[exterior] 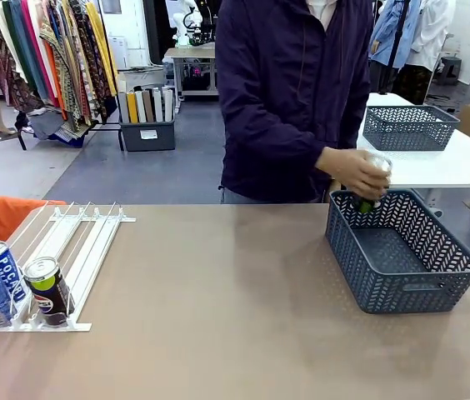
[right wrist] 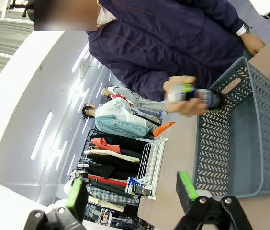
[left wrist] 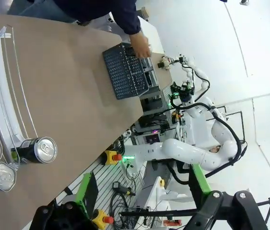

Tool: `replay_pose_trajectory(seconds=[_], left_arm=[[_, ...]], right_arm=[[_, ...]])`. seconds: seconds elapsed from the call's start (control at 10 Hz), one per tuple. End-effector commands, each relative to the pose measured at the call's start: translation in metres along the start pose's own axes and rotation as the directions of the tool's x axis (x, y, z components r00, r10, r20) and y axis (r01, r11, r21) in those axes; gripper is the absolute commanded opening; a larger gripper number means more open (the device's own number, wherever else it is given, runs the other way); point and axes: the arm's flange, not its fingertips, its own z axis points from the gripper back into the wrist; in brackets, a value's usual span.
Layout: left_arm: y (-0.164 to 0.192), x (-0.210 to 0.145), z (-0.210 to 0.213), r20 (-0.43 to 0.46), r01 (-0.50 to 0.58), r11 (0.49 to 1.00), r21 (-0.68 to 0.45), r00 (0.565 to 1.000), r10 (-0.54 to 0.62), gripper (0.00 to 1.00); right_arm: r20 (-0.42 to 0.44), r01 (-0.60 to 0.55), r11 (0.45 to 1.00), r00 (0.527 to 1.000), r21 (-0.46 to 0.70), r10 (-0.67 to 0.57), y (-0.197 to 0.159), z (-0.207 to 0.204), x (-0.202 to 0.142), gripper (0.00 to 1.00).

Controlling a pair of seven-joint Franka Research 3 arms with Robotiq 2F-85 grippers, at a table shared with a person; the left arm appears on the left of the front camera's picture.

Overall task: Retrieve and store the cans from the dispenser.
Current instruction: Pick up the last remaining can from one row of the Automatic Can Dispenser and place it in the middle of the table.

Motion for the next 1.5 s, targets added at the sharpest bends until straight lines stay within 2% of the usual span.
replay_pose_trajectory(seconds=[0.0,0.4,0.5,0.6,0.7,0.8,0.9,1.0,1.1,1.3,1.4], left_arm=[[-0.001,-0.003,0.001,-0.007,-0.003,1.000,-0.003,1.000,0.003,1.00],[0.000,0.000,0.000,0.000,0.000,1.000,0.000,1.000,0.000,1.00],[-0.009,-0.005,-0.036,-0.125,0.005,0.965,0.262,0.992,0.029,1.00],[-0.013,-0.014,-0.067,-0.236,0.124,0.898,0.422,0.972,-0.024,1.00],[-0.010,-0.011,-0.092,-0.226,0.181,0.774,0.606,0.973,-0.050,1.00],[-0.004,-0.009,-0.114,-0.262,0.224,0.635,0.740,0.964,-0.035,1.00],[0.001,-0.011,-0.143,-0.292,0.242,0.550,0.800,0.956,0.004,1.00],[0.004,-0.012,-0.164,-0.315,0.254,0.504,0.825,0.948,0.037,1.00],[0.004,-0.012,-0.181,-0.307,0.248,0.493,0.834,0.951,0.041,1.00],[0.002,-0.017,-0.198,-0.272,0.189,0.518,0.834,0.958,0.090,1.00],[0.003,-0.019,-0.204,-0.270,0.172,0.550,0.817,0.957,0.102,1.00]], right_arm=[[0.020,0.017,1.000,1.000,0.021,-0.018,0.006,-0.003,0.003,1.00],[0.020,0.017,1.000,1.000,0.021,-0.018,0.006,-0.003,0.003,1.00],[0.020,0.017,1.000,1.000,0.021,-0.018,0.006,-0.003,0.003,1.00],[0.020,0.017,1.000,1.000,0.021,-0.018,0.006,-0.003,0.003,1.00],[0.020,0.017,1.000,1.000,0.021,-0.018,0.006,-0.003,0.003,1.00],[0.020,0.017,1.000,1.000,0.021,-0.018,0.006,-0.003,0.003,1.00],[0.020,0.017,1.000,1.000,0.021,-0.018,0.006,-0.003,0.003,1.00],[0.020,0.017,1.000,1.000,0.021,-0.018,0.006,-0.003,0.003,1.00],[0.020,0.017,1.000,1.000,0.021,-0.018,0.006,-0.003,0.003,1.00],[0.020,0.017,1.000,1.000,0.021,-0.018,0.006,-0.003,0.003,1.00],[0.020,0.017,1.000,1.000,0.021,-0.018,0.006,-0.003,0.003,1.00]])
